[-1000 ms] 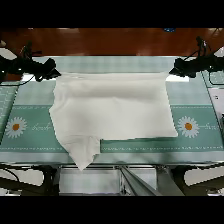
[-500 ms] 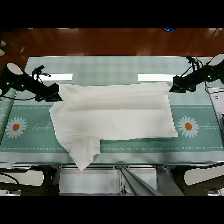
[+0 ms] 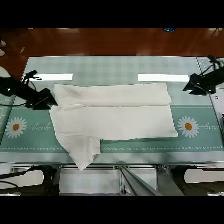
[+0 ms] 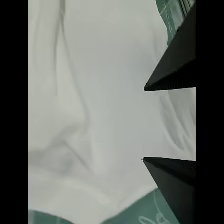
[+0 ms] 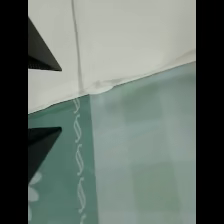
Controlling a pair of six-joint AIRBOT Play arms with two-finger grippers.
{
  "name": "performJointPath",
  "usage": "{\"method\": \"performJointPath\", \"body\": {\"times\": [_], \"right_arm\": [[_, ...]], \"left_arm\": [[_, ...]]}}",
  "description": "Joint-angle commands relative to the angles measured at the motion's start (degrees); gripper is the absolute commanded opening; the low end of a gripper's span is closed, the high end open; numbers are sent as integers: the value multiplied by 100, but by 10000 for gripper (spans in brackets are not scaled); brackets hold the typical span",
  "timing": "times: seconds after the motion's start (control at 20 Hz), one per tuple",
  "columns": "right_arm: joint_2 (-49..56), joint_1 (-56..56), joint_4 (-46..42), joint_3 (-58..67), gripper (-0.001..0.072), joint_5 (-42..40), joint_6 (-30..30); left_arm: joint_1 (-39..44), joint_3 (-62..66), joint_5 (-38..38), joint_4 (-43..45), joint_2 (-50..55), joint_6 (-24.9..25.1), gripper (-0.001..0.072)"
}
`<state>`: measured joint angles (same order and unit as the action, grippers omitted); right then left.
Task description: Fold the shirts.
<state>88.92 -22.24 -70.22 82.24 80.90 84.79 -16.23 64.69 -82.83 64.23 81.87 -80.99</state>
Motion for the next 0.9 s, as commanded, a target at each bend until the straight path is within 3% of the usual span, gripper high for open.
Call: {"method": "performJointPath", "body": {"times": [0.0, 0.2, 0.35, 0.65, 0.85], "right_arm": [[-990, -535, 39, -911, 407, -544, 155], [-2046, -623, 219, -2850, 407, -1117, 13], [-2420, -621, 750, -3630, 407, -1392, -234], [-2452, -614, 1224, -3891, 407, -1451, -433], [-2452, -614, 1226, -3891, 407, -1384, -446]], "left_arm": [[-688, -1283, 247, 7, -1189, 22, 509], [-1458, -3486, 1005, -494, -2474, 20, 509], [-1762, -4186, 968, -579, -2680, 42, 509], [-1158, -4398, 960, -595, -2503, 50, 509], [-358, -4489, 1202, -566, -2022, -326, 509]]}}
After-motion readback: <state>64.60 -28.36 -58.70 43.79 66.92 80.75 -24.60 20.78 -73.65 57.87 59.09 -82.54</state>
